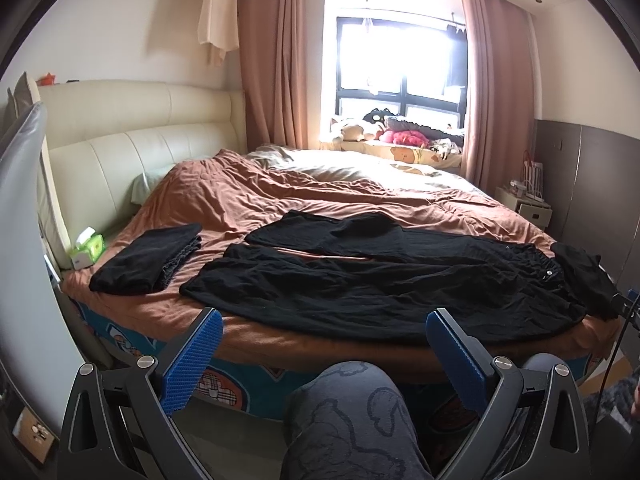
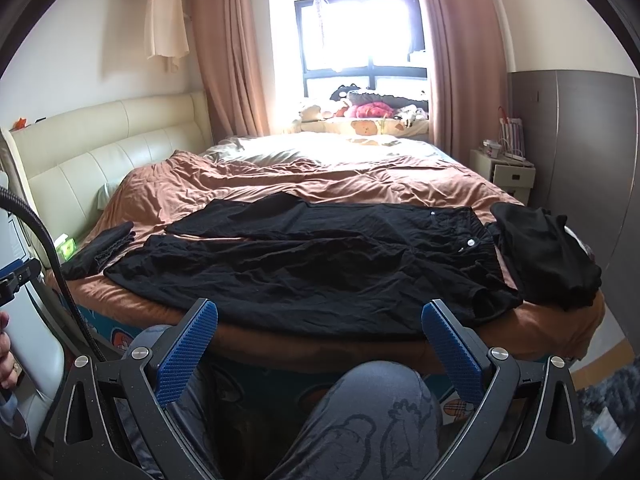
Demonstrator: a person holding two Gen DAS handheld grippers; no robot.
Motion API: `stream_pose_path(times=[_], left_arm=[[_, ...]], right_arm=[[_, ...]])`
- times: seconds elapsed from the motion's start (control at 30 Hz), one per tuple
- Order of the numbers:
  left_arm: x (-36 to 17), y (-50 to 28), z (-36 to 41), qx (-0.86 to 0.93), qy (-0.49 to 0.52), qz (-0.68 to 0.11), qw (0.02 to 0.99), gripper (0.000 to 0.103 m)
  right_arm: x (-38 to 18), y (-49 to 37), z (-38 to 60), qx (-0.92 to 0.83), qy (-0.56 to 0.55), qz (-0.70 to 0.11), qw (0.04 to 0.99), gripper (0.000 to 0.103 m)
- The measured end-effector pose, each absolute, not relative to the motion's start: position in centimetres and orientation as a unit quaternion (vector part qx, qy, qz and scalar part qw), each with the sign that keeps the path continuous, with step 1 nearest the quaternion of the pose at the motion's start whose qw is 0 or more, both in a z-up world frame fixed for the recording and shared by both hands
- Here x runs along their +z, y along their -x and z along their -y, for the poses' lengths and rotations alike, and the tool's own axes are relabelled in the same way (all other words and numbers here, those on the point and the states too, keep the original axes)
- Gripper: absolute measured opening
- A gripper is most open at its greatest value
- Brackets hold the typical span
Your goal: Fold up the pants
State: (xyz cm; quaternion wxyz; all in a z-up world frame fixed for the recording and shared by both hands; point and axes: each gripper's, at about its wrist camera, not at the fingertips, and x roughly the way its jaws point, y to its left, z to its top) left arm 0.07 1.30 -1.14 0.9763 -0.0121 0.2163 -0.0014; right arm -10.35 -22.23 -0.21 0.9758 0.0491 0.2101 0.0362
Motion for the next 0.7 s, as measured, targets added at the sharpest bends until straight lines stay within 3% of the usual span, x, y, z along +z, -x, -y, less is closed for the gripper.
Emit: stream_pose_path(times=[0.7], left_arm=[[-1.1,-2.7,-2.1,0.006,0.020,-0.222,0.975,0.103]], right_arm=[[-0.1,8.1,23.3,0.044,-0.073,-0.222,0.971,0.103]])
